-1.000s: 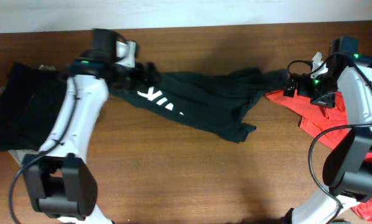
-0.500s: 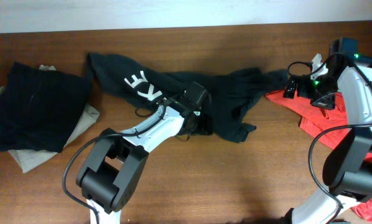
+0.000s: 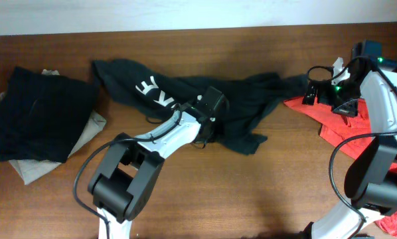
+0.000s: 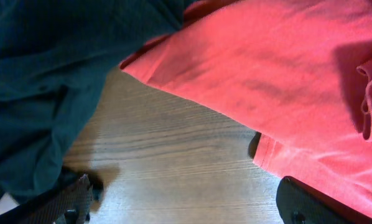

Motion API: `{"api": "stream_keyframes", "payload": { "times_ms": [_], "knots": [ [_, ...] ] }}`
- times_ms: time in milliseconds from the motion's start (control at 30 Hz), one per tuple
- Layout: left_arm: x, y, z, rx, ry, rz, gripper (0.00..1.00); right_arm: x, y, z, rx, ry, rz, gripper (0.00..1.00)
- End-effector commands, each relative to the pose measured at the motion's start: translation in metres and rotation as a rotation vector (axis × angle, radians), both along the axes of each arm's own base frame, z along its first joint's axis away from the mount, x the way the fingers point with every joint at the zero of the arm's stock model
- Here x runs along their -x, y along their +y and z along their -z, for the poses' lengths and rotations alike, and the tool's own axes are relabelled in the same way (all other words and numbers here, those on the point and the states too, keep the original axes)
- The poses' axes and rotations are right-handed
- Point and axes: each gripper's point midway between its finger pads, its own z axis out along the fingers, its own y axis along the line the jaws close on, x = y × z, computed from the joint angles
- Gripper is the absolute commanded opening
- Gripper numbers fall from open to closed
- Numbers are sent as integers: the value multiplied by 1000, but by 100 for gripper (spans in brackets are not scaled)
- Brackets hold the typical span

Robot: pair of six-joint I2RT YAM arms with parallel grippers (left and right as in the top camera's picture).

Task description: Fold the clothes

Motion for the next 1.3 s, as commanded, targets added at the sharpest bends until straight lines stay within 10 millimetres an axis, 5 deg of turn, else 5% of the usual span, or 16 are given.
{"api": "stream_keyframes", "payload": {
  "times_ms": [0,100,133,200,300,433,633,733,800,867,933,1033,1267],
  "knots": [
    [76,81,-9,-205,323,7,0,3,2,-5,7,4,-15,99],
    [93,154,-51,-377,378,-57,0,9,7,-1,1,28,-48,87],
    [94,189,-73,-433,367,-122,0,13,8,5,-4,42,-55,58],
    [92,215,-93,-405,348,-210,0,18,15,15,-16,62,-84,29],
    [89,225,-96,-391,339,-251,0,23,28,39,-6,72,-169,24],
    [87,224,-96,-388,333,-251,0,8,20,74,26,19,-160,23],
    [87,224,-96,-388,333,-251,0,-11,-67,105,202,-28,9,16],
    [86,224,-96,-386,328,-252,0,6,-147,100,206,-70,312,18],
    [85,223,-95,-384,323,-253,0,30,-197,91,191,-81,519,31],
    [84,223,-95,-383,321,-253,0,39,-220,78,137,-112,620,36],
    [83,223,-95,-382,317,-254,1,6,-202,42,-93,-281,526,52],
    [81,222,-95,-379,310,-255,2,-15,-130,-4,-251,-292,244,67],
    [74,220,-94,-366,281,-259,2,24,73,41,-148,168,-315,81]
  ]
}}
